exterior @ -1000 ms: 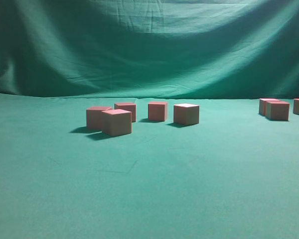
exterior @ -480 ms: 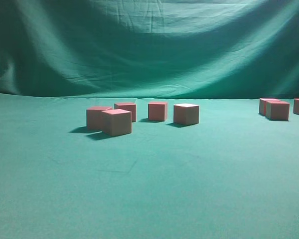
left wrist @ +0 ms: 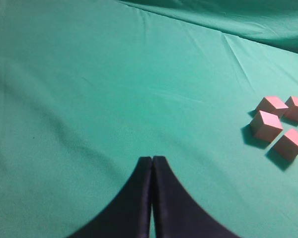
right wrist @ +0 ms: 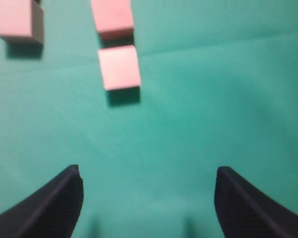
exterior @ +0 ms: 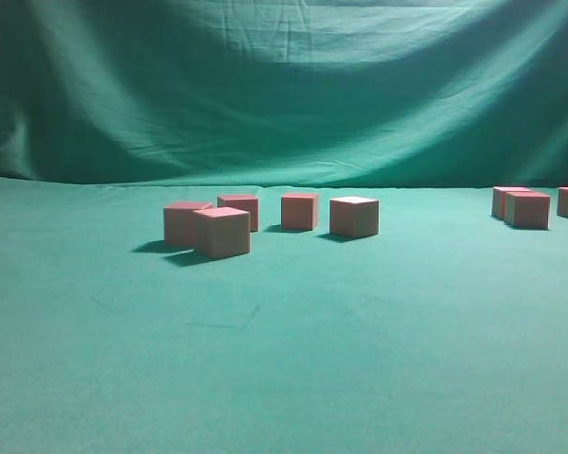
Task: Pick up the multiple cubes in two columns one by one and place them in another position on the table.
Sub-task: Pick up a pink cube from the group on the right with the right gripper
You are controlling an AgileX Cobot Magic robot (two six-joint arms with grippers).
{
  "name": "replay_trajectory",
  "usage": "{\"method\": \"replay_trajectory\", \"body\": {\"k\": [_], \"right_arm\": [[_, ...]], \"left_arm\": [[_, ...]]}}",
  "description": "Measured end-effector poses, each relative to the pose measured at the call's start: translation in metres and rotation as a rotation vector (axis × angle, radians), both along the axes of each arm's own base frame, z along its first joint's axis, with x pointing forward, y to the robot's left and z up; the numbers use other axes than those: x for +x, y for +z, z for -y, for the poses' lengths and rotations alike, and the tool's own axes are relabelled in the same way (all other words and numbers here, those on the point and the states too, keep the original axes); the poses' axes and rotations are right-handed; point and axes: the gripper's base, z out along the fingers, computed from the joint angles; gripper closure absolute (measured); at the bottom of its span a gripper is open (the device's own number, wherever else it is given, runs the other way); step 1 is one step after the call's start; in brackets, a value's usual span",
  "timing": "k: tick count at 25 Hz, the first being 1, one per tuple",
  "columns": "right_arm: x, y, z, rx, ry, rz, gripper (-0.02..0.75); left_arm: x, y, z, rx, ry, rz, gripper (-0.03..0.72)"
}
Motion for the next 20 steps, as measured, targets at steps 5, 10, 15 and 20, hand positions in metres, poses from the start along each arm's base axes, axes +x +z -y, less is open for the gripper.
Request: {"method": "replay_trajectory", "body": {"k": [5,10,15,20], "right_arm": [[0.020,-0.022,-0.001,0.002,0.041,0.032,0.197],[0.035,-0.047,-0.002,0.001,0.055,0.021,0.197],[0.047,-0.073,-0.001,-0.008,0.071,0.006,0.197],[0.054,-0.088,-0.001,-0.011,0.082,0.020,0.197]], "left_arm": [[0.000,0.000,0.000,0.000,0.000,0.000,0.688],[0.000,0.000,0.000,0.000,0.000,0.000,0.688],[0.000,0.000,0.000,0.000,0.000,0.000,0.688],[0.000,0.000,0.000,0.000,0.000,0.000,0.688]]}}
